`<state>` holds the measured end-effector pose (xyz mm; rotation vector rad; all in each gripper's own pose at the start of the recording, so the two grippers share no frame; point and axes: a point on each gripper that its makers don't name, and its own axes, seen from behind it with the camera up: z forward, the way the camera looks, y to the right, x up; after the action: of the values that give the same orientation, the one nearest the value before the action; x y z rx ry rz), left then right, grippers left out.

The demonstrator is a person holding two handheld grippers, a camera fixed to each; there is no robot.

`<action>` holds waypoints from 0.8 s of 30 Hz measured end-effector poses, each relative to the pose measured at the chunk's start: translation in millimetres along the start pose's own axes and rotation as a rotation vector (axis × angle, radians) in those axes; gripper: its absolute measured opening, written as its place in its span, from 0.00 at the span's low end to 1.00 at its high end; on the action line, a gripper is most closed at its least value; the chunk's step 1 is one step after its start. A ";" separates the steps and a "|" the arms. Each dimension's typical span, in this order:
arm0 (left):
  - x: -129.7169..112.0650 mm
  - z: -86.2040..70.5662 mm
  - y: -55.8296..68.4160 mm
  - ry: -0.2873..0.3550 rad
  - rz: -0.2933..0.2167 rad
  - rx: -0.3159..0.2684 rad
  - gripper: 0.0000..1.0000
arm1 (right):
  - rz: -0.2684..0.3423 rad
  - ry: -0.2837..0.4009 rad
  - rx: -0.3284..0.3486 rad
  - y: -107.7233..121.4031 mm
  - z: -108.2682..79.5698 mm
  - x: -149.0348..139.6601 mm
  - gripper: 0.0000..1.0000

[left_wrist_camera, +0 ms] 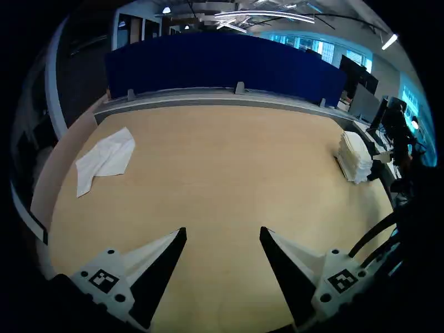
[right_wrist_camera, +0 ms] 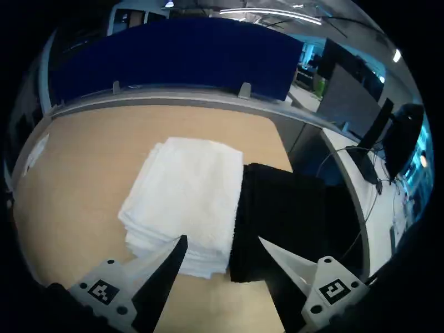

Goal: Fold towel

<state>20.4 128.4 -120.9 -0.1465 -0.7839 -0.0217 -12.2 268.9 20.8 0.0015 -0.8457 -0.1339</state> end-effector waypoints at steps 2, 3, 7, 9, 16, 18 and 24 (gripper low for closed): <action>0.4 0.1 -1.4 -0.001 -0.003 0.002 0.98 | 0.008 0.015 0.022 -9.3 1.3 6.8 0.89; 0.7 -0.2 -1.5 -0.001 -0.002 0.003 0.98 | 0.009 0.021 0.032 -14.7 3.3 9.9 0.89; 1.1 -0.7 -1.0 0.000 0.001 0.004 0.98 | 0.002 0.034 0.066 -35.4 11.9 18.9 0.89; 0.4 -0.3 -0.8 -0.001 0.003 0.006 0.98 | -0.006 0.034 0.082 -45.8 16.1 20.6 0.89; -3.6 0.2 -2.9 -0.004 -0.002 0.014 0.98 | -0.035 -0.018 0.101 -63.7 28.5 -0.4 0.89; -4.7 -0.2 -4.2 -0.005 -0.005 0.016 0.98 | -0.040 -0.036 0.102 -64.6 31.0 -9.6 0.89; -7.6 0.2 -7.9 -0.013 -0.006 0.022 0.98 | -0.028 -0.042 0.112 -64.0 33.1 -16.2 0.89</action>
<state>14.3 120.3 -125.2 -0.1236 -0.7970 -0.0181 -55.0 209.1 27.1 0.1160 -0.8940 -0.1133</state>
